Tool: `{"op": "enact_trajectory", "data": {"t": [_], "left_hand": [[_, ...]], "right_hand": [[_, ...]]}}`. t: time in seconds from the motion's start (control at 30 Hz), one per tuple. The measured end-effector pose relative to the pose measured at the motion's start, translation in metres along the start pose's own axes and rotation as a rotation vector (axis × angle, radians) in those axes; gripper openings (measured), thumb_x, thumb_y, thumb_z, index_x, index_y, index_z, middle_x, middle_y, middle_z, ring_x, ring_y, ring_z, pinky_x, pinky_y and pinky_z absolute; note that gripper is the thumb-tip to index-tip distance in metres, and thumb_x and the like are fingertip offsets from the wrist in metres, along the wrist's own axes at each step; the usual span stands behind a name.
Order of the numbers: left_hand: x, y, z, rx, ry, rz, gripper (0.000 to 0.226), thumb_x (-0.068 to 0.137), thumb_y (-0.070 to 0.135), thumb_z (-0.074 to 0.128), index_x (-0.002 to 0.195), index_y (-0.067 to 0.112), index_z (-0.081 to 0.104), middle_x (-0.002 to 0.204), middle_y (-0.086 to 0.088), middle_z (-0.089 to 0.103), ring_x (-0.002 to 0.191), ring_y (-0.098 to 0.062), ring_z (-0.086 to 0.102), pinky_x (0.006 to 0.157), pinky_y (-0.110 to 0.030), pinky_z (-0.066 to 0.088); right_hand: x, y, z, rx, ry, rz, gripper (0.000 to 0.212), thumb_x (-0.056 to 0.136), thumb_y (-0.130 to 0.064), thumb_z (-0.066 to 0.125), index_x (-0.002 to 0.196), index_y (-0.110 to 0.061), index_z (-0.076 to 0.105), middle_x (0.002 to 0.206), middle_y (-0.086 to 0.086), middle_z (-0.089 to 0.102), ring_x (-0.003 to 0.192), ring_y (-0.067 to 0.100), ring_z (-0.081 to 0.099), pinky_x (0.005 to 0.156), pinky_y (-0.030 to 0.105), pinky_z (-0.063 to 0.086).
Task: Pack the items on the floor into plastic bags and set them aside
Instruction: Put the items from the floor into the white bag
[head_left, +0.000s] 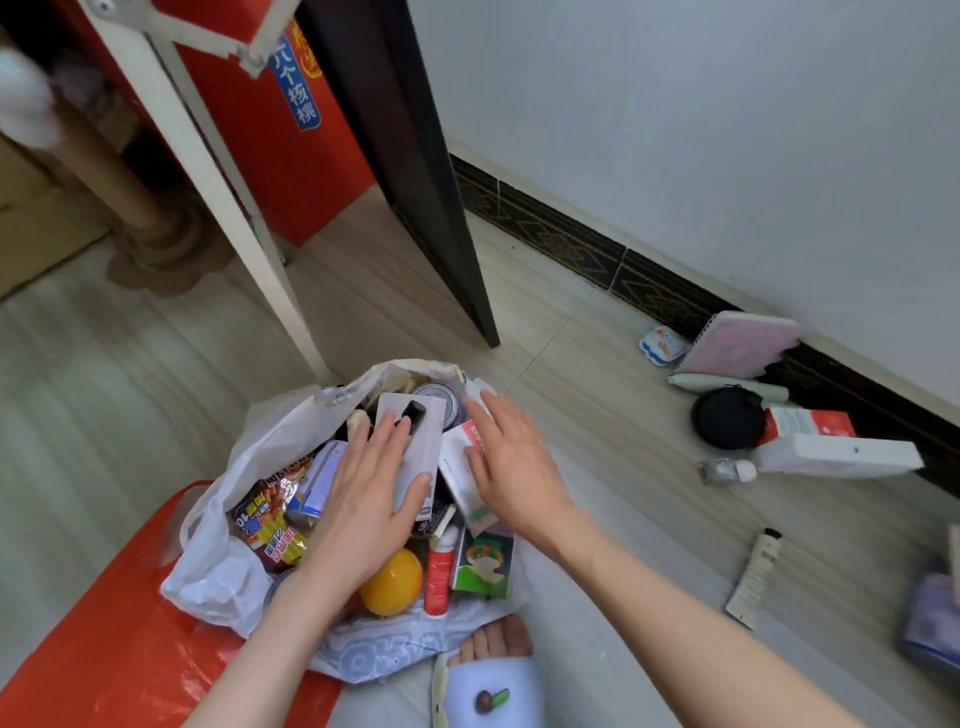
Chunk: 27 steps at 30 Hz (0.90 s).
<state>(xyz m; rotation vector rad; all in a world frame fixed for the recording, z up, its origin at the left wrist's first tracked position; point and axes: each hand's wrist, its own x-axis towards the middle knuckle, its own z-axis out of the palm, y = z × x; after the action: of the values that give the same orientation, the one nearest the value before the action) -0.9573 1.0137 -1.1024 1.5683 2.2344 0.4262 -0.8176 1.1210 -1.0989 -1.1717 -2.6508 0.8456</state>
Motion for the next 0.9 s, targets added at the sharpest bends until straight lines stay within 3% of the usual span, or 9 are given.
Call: {"op": "enact_trajectory", "data": {"t": [0.07, 0.13, 0.3, 0.4, 0.5, 0.57, 0.63, 0.73, 0.9], "left_hand": [[0.006, 0.020, 0.003, 0.033, 0.012, 0.096, 0.071, 0.083, 0.060, 0.017, 0.145, 0.027, 0.006, 0.151, 0.014, -0.004, 0.139, -0.005, -0.015, 0.111, -0.021, -0.011], [0.011, 0.043, 0.015, 0.025, -0.006, 0.204, 0.069, 0.085, 0.056, 0.023, 0.145, 0.024, 0.013, 0.152, 0.009, 0.004, 0.142, -0.011, -0.005, 0.111, -0.020, -0.007], [0.022, 0.093, 0.065, -0.016, -0.154, 0.336, 0.067, 0.087, 0.051, 0.029, 0.142, 0.013, 0.030, 0.151, -0.007, 0.023, 0.141, -0.022, 0.015, 0.114, -0.026, 0.007], [0.033, 0.114, 0.103, 0.068, -0.243, 0.410, 0.060, 0.088, 0.045, 0.034, 0.136, 0.009, 0.039, 0.142, -0.017, 0.040, 0.133, -0.034, 0.035, 0.109, -0.040, 0.018], [0.052, 0.140, 0.145, 0.089, -0.325, 0.495, 0.053, 0.085, 0.038, 0.038, 0.130, 0.010, 0.039, 0.133, -0.021, 0.049, 0.122, -0.039, 0.048, 0.097, -0.051, 0.037], [0.069, 0.158, 0.171, 0.082, -0.396, 0.525, 0.052, 0.083, 0.034, 0.039, 0.127, 0.007, 0.044, 0.128, -0.023, 0.053, 0.116, -0.040, 0.052, 0.090, -0.051, 0.046], [0.082, 0.181, 0.191, 0.059, -0.426, 0.523, 0.051, 0.086, 0.028, 0.040, 0.130, 0.002, 0.046, 0.131, -0.025, 0.049, 0.120, -0.040, 0.049, 0.097, -0.045, 0.042], [0.095, 0.211, 0.214, -0.036, -0.408, 0.442, 0.052, 0.090, 0.015, 0.049, 0.138, 0.002, 0.034, 0.143, -0.020, 0.035, 0.131, -0.033, 0.033, 0.108, -0.033, 0.026], [0.107, 0.240, 0.241, -0.081, -0.392, 0.400, 0.050, 0.085, 0.015, 0.058, 0.132, 0.005, 0.041, 0.127, -0.018, 0.043, 0.113, -0.034, 0.042, 0.095, -0.035, 0.035]], "right_hand": [[-0.018, 0.024, -0.005, 0.036, 0.126, 0.080, 0.045, 0.090, -0.021, 0.040, 0.131, -0.004, 0.046, 0.140, 0.021, 0.041, 0.130, 0.035, 0.039, 0.107, 0.048, 0.030], [-0.041, 0.056, -0.008, 0.071, 0.192, 0.197, 0.045, 0.084, -0.025, 0.040, 0.119, -0.001, 0.057, 0.127, 0.025, 0.054, 0.116, 0.040, 0.053, 0.097, 0.050, 0.040], [-0.117, 0.153, -0.021, 0.054, 0.263, 0.476, 0.036, 0.081, -0.019, 0.041, 0.097, 0.002, 0.065, 0.097, 0.021, 0.066, 0.087, 0.039, 0.065, 0.076, 0.043, 0.052], [-0.159, 0.204, -0.029, 0.043, 0.279, 0.727, 0.026, 0.083, -0.005, 0.058, 0.106, 0.005, 0.061, 0.105, 0.026, 0.061, 0.098, 0.043, 0.057, 0.085, 0.042, 0.046], [-0.180, 0.232, -0.025, 0.080, 0.282, 0.907, 0.034, 0.083, -0.010, 0.062, 0.112, 0.006, 0.056, 0.109, 0.029, 0.056, 0.102, 0.044, 0.053, 0.088, 0.043, 0.042], [-0.181, 0.240, -0.018, 0.100, 0.271, 0.964, 0.040, 0.082, -0.017, 0.066, 0.111, 0.007, 0.054, 0.108, 0.029, 0.055, 0.101, 0.045, 0.053, 0.087, 0.044, 0.042], [-0.177, 0.246, -0.010, 0.110, 0.228, 0.998, 0.044, 0.080, -0.025, 0.068, 0.109, 0.005, 0.053, 0.108, 0.025, 0.053, 0.102, 0.042, 0.051, 0.087, 0.043, 0.040], [-0.168, 0.255, -0.001, 0.121, 0.183, 1.015, 0.042, 0.083, -0.030, 0.063, 0.107, 0.002, 0.050, 0.111, 0.021, 0.051, 0.105, 0.037, 0.049, 0.088, 0.039, 0.038], [-0.168, 0.264, -0.004, 0.152, 0.205, 1.075, 0.034, 0.089, -0.029, 0.052, 0.112, -0.004, 0.049, 0.114, 0.015, 0.053, 0.108, 0.032, 0.050, 0.083, 0.037, 0.041]]}}
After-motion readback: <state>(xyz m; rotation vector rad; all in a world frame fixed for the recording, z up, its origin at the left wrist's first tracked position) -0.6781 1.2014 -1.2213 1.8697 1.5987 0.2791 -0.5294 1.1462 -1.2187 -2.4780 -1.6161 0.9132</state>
